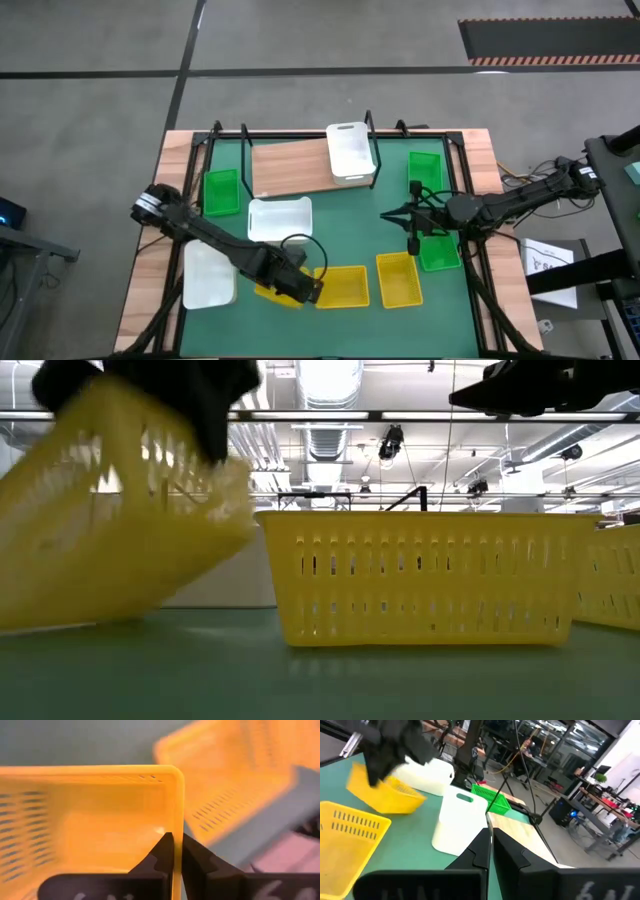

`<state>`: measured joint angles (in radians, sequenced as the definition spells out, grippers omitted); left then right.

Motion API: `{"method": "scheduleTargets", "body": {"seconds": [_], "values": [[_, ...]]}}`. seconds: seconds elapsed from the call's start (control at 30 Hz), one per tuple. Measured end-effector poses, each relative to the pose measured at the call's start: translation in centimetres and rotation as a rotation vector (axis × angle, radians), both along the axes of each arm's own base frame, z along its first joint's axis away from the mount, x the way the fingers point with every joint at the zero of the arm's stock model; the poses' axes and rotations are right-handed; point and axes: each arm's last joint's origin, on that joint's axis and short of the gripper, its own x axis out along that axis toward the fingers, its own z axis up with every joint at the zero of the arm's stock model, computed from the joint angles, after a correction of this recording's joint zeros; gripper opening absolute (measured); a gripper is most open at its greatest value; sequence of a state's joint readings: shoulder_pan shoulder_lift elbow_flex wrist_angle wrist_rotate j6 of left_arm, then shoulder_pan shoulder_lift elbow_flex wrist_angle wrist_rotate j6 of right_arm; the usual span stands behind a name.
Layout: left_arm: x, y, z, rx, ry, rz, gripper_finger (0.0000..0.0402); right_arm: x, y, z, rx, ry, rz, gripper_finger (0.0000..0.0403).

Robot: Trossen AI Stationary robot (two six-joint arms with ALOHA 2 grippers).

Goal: Stack baskets on shelf by color
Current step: Put the left yellow bin on the shelf

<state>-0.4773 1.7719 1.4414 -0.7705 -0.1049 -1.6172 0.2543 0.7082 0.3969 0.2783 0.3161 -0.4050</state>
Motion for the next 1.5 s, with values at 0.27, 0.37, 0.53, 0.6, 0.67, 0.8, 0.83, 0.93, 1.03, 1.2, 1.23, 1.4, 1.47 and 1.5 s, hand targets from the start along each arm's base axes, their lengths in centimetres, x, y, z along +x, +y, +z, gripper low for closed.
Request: {"method": "scheduleTargets", "body": {"seconds": [0.27,0.37,0.53,0.6,0.67,0.8,0.83,0.93,1.03,1.2,1.23,1.4,1.47,1.5], "values": [[0.5,-0.8,9.0,0.063,-0.313,-0.331,0.0001,-0.1,0.0,-0.1,-0.009,0.009,0.001,0.0011],[0.5,-0.7,12.6,0.189,-0.457,-0.527,0.0001,-0.1,0.0,0.0,-0.009,0.008,0.001,0.0011],[-0.2,1.5,16.7,0.504,-0.522,-0.726,0.0,-0.1,0.0,0.0,-0.008,0.005,0.001,0.0011],[-0.6,2.7,17.2,0.662,-0.447,-0.799,0.0,-0.1,0.0,0.0,-0.009,0.005,0.001,0.0011],[-1.1,4.0,17.2,0.822,-0.326,-0.873,0.0,-0.1,0.0,0.0,-0.014,0.006,0.002,0.0011],[-2.1,7.0,15.8,1.002,0.0,-1.025,0.0,-0.1,0.0,0.0,-0.018,0.006,0.003,0.0011],[-2.2,7.8,15.4,1.001,0.071,-1.048,0.0,-0.1,0.0,0.0,-0.018,0.006,0.002,0.0011],[-2.1,10.7,13.7,0.971,0.247,-1.059,0.0,-0.1,0.0,0.0,-0.027,0.007,0.004,0.0011],[-1.7,13.2,12.1,0.956,0.335,-1.071,0.0,-0.1,0.0,0.0,-0.027,0.007,0.004,0.0011],[-1.0,16.5,9.1,0.95,0.413,-1.118,0.0,-0.1,0.0,0.0,-0.027,0.007,0.004,0.0011],[-1.0,17.0,8.5,0.949,0.418,-1.114,0.0,-0.1,0.0,0.0,-0.027,0.007,0.004,0.0011],[-1.6,19.6,6.4,0.92,0.375,-1.057,0.0,-0.1,0.0,0.0,-0.025,0.007,0.004,0.0011],[-2.1,20.4,5.6,0.919,0.382,-1.048,0.0,-0.1,0.0,0.0,-0.026,0.008,0.004,0.0011],[-2.3,20.8,5.2,0.918,0.387,-1.047,0.0,-0.1,0.0,0.0,-0.026,0.007,0.004,0.0011]]}}
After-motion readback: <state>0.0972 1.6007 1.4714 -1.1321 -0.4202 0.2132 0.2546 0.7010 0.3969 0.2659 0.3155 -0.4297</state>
